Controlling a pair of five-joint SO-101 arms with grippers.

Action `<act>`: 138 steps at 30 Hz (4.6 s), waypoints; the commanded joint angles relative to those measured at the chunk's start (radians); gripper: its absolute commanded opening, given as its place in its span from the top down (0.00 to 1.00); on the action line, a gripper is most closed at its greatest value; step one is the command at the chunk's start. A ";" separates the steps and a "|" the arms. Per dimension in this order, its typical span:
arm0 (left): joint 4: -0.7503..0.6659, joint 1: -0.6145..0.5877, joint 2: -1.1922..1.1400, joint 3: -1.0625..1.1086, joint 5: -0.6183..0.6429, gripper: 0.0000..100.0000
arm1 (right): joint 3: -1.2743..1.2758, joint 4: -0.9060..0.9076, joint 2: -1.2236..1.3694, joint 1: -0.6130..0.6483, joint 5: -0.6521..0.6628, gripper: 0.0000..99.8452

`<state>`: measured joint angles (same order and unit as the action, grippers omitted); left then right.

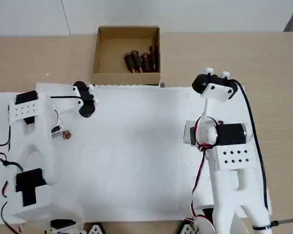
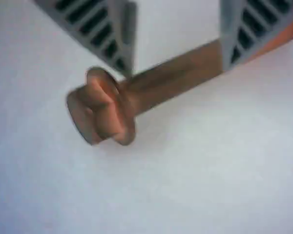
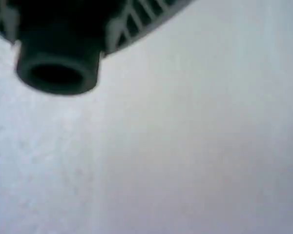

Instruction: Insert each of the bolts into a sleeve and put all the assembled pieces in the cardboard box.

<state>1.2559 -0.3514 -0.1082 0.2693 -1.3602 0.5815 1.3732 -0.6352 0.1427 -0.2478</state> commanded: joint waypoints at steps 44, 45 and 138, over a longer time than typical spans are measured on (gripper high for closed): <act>-0.299 0.003 0.006 0.150 -0.532 0.83 | -0.005 -0.018 -0.030 -0.001 -0.008 1.00; -0.299 0.008 0.006 0.154 -0.532 0.83 | -0.005 -0.019 -0.030 -0.001 -0.008 1.00; 0.034 0.381 -0.035 0.068 0.723 0.89 | -0.002 0.008 -0.116 -0.001 -0.009 1.00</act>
<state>1.3065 0.0245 -0.1250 0.3445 -0.6391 0.5846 1.3779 -0.7150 0.1442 -0.2478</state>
